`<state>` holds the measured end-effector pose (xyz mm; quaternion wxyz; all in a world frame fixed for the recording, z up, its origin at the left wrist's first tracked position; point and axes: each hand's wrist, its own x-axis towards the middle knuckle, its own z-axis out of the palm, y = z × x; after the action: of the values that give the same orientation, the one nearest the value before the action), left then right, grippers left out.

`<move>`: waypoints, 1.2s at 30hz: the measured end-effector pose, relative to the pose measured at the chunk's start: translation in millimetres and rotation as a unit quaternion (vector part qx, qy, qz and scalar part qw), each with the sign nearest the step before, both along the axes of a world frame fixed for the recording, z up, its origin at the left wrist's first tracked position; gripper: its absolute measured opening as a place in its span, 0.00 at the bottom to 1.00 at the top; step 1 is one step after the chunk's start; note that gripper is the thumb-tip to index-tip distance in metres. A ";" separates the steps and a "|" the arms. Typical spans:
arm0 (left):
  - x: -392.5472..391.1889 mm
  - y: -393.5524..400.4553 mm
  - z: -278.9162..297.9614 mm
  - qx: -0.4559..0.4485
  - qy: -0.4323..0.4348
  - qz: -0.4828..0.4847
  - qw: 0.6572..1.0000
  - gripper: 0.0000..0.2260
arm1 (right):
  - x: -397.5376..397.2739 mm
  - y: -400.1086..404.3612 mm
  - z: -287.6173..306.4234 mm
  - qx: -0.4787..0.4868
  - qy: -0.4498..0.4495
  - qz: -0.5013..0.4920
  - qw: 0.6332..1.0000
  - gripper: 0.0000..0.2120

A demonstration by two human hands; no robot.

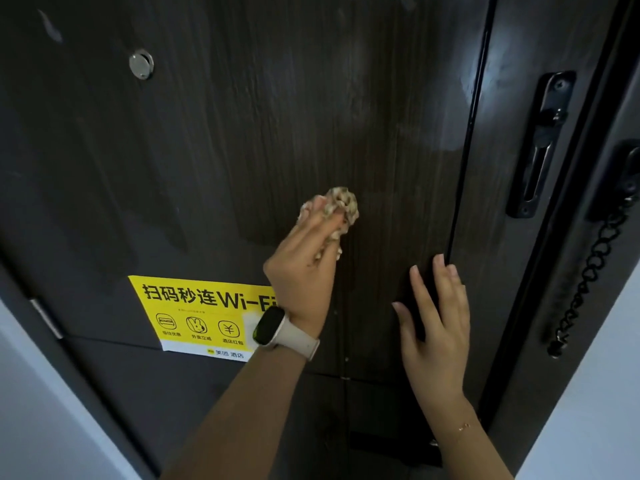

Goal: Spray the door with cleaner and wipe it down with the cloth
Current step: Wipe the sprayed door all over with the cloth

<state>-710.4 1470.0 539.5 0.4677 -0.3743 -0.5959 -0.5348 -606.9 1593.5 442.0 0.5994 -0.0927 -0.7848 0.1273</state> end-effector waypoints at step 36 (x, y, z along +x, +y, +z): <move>-75.5 -91.0 -34.8 -0.287 0.024 0.118 0.950 0.32 | -77.8 -113.0 13.5 0.013 0.079 -0.135 0.988 0.15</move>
<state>-785.9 1379.1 504.7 0.4147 -0.4324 -0.7528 -0.2727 -684.6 1480.5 455.5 0.6726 -0.1792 -0.7167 0.0421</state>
